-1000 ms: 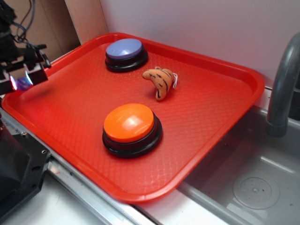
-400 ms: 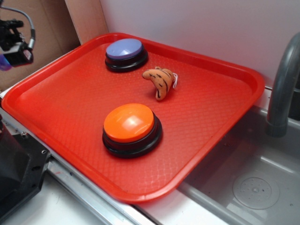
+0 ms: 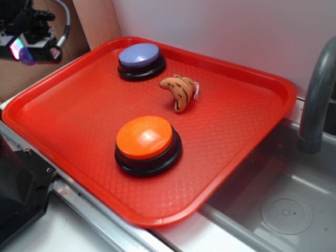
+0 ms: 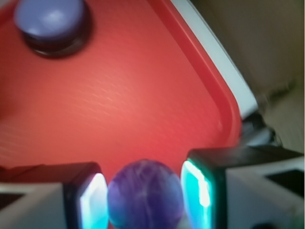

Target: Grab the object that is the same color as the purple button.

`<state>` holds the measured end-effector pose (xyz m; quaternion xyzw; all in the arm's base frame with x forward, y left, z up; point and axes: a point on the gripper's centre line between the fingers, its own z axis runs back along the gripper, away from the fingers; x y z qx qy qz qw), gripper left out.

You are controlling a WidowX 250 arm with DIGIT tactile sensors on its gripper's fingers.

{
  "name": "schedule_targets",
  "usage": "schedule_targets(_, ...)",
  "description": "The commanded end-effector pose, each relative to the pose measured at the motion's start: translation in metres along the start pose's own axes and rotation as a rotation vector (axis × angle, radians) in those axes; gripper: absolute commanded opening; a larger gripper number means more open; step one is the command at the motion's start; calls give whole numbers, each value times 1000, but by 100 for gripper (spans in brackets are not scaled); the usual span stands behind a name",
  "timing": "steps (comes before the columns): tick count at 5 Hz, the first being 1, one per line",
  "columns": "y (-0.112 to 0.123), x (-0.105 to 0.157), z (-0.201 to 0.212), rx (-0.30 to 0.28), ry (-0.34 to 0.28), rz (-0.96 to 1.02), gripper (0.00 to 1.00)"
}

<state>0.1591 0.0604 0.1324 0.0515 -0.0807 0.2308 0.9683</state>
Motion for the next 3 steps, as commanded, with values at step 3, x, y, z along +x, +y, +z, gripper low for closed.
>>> schedule_targets(3, -9, 17, 20, -89, -35, -143, 0)
